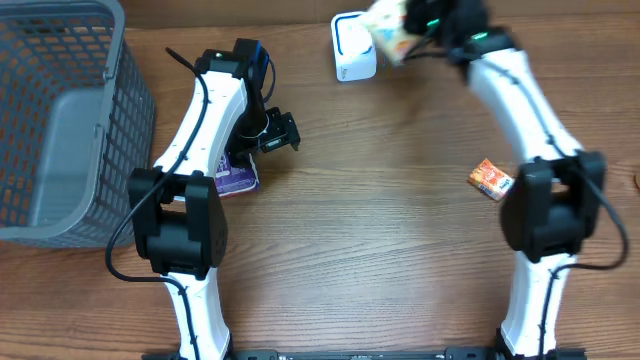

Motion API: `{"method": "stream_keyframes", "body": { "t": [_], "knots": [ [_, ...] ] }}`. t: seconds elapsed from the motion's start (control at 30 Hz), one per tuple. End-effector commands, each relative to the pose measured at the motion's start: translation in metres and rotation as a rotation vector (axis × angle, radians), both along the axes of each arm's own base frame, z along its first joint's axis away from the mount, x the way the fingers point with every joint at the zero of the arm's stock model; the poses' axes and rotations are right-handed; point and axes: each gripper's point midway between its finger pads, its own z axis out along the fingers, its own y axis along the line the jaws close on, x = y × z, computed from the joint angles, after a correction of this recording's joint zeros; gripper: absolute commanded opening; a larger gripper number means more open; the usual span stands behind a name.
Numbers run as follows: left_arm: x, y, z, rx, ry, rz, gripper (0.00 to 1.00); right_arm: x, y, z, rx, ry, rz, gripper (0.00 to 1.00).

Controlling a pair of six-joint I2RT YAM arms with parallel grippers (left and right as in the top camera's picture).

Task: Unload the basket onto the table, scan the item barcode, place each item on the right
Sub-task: 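Carry the yellow bag off to the right with the right gripper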

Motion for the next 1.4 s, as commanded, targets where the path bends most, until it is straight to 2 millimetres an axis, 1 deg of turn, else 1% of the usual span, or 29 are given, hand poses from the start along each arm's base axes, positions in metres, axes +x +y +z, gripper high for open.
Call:
{"method": "stream_keyframes", "body": {
  "t": [0.0,0.03,0.1,0.13,0.17,0.2,0.23,0.27,0.4,0.5,0.6,0.73,0.83,0.97,1.03,1.07,1.1,1.17,1.2,1.23,1.27,1.33,1.37],
  "knots": [
    [0.001,-0.012,0.01,-0.028,-0.025,-0.033,0.92,-0.016,-0.113,0.089,0.063,-0.077,-0.232,0.04],
    [0.001,-0.013,0.01,-0.028,-0.025,-0.035,0.92,-0.024,-0.14,0.085,0.06,-0.039,-0.279,0.04],
    [0.001,-0.015,0.01,-0.028,-0.027,-0.041,0.92,-0.04,-0.185,0.071,0.056,0.04,-0.36,0.04],
    [0.0,-0.016,0.01,-0.028,-0.028,-0.044,0.92,-0.052,-0.214,0.06,0.06,0.095,-0.416,0.04],
    [0.0,-0.017,0.01,-0.028,-0.028,-0.046,0.92,-0.064,-0.238,0.05,0.071,0.142,-0.471,0.04],
    [0.0,-0.018,0.01,-0.028,-0.029,-0.049,0.92,-0.074,-0.257,0.042,0.077,0.18,-0.516,0.04],
    [0.0,-0.02,0.01,-0.029,-0.03,-0.052,0.92,-0.087,-0.28,0.034,0.082,0.221,-0.567,0.04],
    [0.0,-0.021,0.01,-0.029,-0.031,-0.055,0.92,-0.098,-0.298,0.028,0.084,0.252,-0.606,0.04],
    [-0.001,-0.024,0.01,-0.029,-0.033,-0.064,0.92,-0.161,-0.379,0.006,0.063,0.385,-0.828,0.04],
    [0.0,-0.026,0.01,-0.03,-0.035,-0.067,0.91,-0.195,-0.424,-0.002,0.066,0.419,-0.944,0.04],
    [0.0,-0.026,0.01,-0.03,-0.036,-0.067,0.91,-0.221,-0.457,-0.012,0.088,0.442,-1.021,0.04],
    [-0.001,-0.026,0.01,-0.03,-0.035,-0.067,0.91,-0.246,-0.488,-0.029,0.093,0.48,-1.088,0.04],
    [-0.001,-0.025,0.01,-0.029,-0.031,-0.067,0.91,-0.27,-0.512,-0.038,0.074,0.511,-1.167,0.04],
    [-0.001,-0.025,0.01,-0.029,-0.031,-0.067,0.91,-0.29,-0.531,-0.049,0.054,0.546,-1.191,0.04],
    [-0.001,-0.026,0.01,-0.029,-0.031,-0.067,0.92,-0.303,-0.539,-0.063,0.05,0.591,-1.2,0.04],
    [-0.001,-0.026,0.01,-0.029,-0.031,-0.067,0.92,-0.307,-0.541,-0.067,0.05,0.605,-1.209,0.06],
    [-0.001,-0.026,0.01,-0.029,-0.031,-0.067,0.92,-0.311,-0.543,-0.073,0.053,0.624,-1.217,0.13],
    [-0.002,-0.026,0.01,-0.029,-0.031,-0.067,0.92,-0.317,-0.544,-0.083,0.064,0.65,-1.221,0.38],
    [-0.002,-0.026,0.01,-0.029,-0.031,-0.067,0.92,-0.32,-0.544,-0.086,0.07,0.667,-1.222,0.55],
    [-0.002,-0.026,0.01,-0.029,-0.031,-0.067,0.93,-0.322,-0.543,-0.089,0.078,0.679,-1.224,0.69],
    [-0.002,-0.026,0.01,-0.029,-0.031,-0.067,0.93,-0.323,-0.541,-0.09,0.082,0.69,-1.223,0.77],
    [-0.002,-0.026,0.01,-0.029,-0.031,-0.068,0.95,-0.324,-0.538,-0.09,0.092,0.699,-1.22,0.86],
    [-0.002,-0.026,0.01,-0.029,-0.031,-0.068,0.95,-0.323,-0.535,-0.089,0.107,0.694,-1.208,0.88]
  ]
}}
